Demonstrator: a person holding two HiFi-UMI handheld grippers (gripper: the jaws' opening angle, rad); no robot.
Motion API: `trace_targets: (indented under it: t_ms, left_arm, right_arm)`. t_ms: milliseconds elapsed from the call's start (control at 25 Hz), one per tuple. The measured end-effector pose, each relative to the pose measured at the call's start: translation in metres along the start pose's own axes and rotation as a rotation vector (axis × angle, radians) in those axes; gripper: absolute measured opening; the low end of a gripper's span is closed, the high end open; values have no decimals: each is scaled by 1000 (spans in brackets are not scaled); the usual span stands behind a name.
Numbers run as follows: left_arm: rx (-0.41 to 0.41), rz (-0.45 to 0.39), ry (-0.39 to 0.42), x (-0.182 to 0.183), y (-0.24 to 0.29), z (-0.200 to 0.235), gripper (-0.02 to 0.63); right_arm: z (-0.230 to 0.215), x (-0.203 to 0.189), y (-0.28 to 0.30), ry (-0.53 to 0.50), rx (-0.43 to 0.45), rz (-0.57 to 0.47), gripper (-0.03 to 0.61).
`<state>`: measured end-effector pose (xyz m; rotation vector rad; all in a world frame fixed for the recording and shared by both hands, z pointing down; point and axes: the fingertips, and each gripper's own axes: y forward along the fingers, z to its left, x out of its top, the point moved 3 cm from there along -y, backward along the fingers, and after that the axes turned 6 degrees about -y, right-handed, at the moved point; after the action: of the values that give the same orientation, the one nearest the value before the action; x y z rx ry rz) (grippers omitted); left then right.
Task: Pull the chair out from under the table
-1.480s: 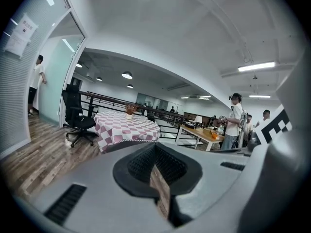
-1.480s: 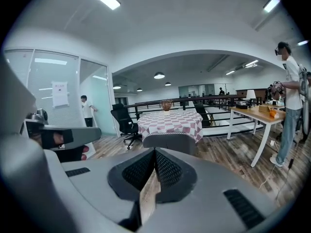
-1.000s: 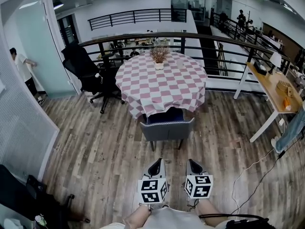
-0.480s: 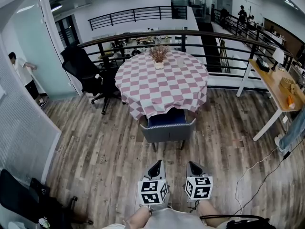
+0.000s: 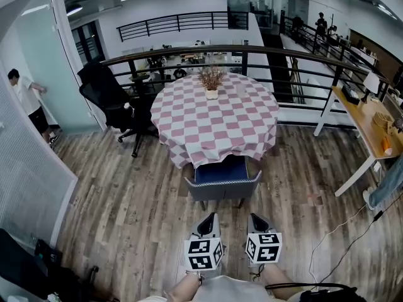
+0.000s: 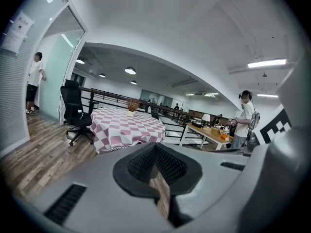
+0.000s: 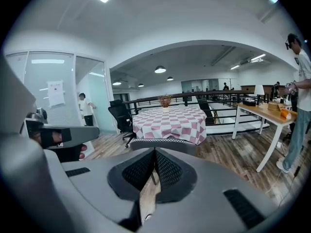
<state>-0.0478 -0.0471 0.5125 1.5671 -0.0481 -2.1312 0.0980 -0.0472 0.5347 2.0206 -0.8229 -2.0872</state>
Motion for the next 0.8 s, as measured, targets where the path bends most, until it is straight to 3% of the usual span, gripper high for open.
trace_targets:
  t_ms: [800]
  left_arm:
    - [-19, -3, -18, 74, 135, 65, 3]
  right_arm:
    - [-19, 79, 139, -27, -6, 6, 17]
